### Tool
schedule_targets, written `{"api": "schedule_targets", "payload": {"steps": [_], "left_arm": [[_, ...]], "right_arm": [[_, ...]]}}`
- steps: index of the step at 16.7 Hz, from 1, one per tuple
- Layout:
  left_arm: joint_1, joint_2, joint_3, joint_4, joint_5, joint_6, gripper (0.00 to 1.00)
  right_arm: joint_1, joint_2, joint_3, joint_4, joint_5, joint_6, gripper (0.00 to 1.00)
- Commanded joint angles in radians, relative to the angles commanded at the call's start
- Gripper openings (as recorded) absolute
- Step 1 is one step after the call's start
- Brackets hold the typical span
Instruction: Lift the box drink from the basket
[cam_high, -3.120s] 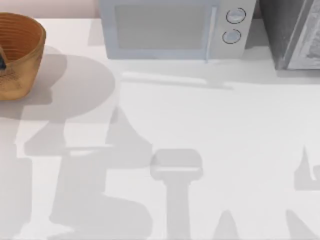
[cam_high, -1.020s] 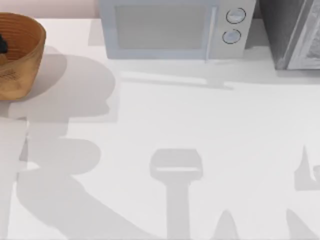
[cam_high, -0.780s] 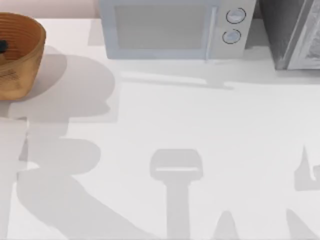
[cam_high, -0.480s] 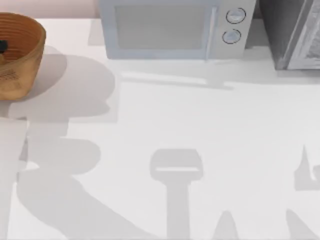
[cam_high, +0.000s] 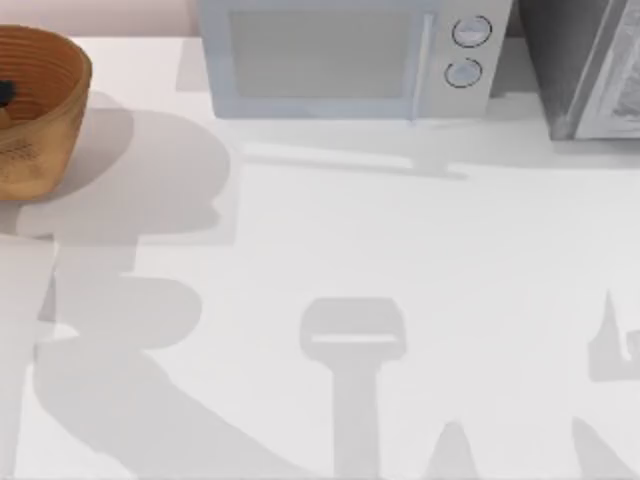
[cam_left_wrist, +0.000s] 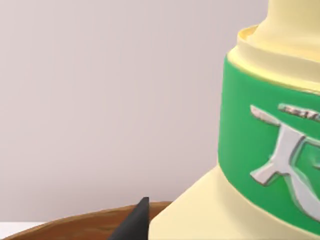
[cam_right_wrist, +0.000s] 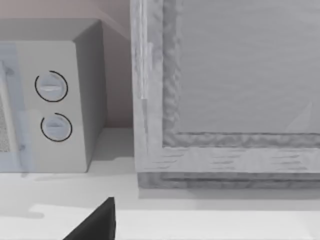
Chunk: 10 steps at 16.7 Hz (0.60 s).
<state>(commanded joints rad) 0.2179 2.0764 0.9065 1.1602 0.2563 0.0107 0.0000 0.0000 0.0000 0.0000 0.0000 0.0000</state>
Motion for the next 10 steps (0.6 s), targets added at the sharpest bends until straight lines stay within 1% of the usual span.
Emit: {"api": "schedule_targets", "payload": {"steps": [4, 10], "left_arm": [[0.008, -0.034, 0.004, -0.035, 0.000, 0.001, 0.00], [0.006, -0.155, 0.092, -0.246, -0.002, 0.001, 0.00]], "right_arm": [[0.000, 0.000, 0.000, 0.000, 0.000, 0.000, 1.00], [0.000, 0.000, 0.000, 0.000, 0.000, 0.000, 1.00]]}}
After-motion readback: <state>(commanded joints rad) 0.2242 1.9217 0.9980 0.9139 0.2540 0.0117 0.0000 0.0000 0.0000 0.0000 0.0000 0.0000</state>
